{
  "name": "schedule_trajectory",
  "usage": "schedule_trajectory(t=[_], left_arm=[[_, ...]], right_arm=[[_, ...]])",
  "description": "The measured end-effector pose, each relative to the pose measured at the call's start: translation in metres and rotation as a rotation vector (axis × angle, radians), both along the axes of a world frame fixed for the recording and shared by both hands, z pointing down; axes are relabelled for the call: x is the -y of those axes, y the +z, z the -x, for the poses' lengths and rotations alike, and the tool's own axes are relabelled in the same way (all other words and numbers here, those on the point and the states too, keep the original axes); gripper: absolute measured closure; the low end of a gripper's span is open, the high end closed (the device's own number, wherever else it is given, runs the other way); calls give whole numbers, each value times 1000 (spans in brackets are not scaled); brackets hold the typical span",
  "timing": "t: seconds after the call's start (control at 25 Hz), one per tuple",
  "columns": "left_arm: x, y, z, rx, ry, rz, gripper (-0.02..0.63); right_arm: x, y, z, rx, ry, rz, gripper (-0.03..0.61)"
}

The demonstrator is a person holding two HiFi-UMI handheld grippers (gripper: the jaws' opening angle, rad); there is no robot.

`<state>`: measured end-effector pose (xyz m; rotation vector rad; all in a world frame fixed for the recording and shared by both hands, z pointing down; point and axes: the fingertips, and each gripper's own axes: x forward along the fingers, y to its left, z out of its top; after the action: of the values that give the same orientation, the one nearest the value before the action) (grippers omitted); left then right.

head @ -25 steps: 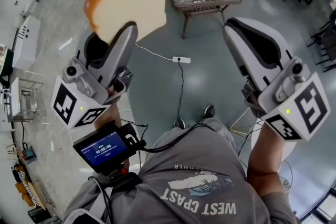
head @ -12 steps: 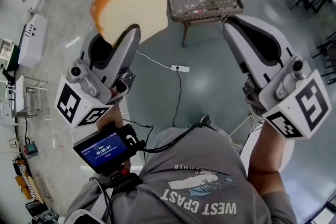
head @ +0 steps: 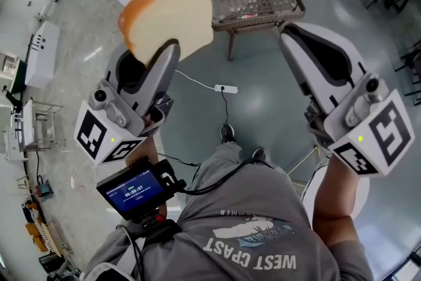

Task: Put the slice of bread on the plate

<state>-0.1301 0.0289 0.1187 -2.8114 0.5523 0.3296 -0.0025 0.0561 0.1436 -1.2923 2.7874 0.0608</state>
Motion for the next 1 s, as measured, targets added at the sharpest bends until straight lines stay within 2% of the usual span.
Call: schedule_trajectory(t=[0.2, 0.56, 0.76, 1.0], left_arm=[[25, 18, 14, -23, 39, -15, 517], [124, 12, 36, -34, 66, 13, 517], [146, 7, 48, -61, 90, 10, 517], [178, 7, 43, -78, 122, 35, 517]], right_arm=[[23, 19, 21, -27, 22, -11, 568], [117, 11, 35, -73, 65, 19, 568], [136, 3, 46, -76, 93, 21, 568], [166, 0, 54, -95, 94, 42, 568]])
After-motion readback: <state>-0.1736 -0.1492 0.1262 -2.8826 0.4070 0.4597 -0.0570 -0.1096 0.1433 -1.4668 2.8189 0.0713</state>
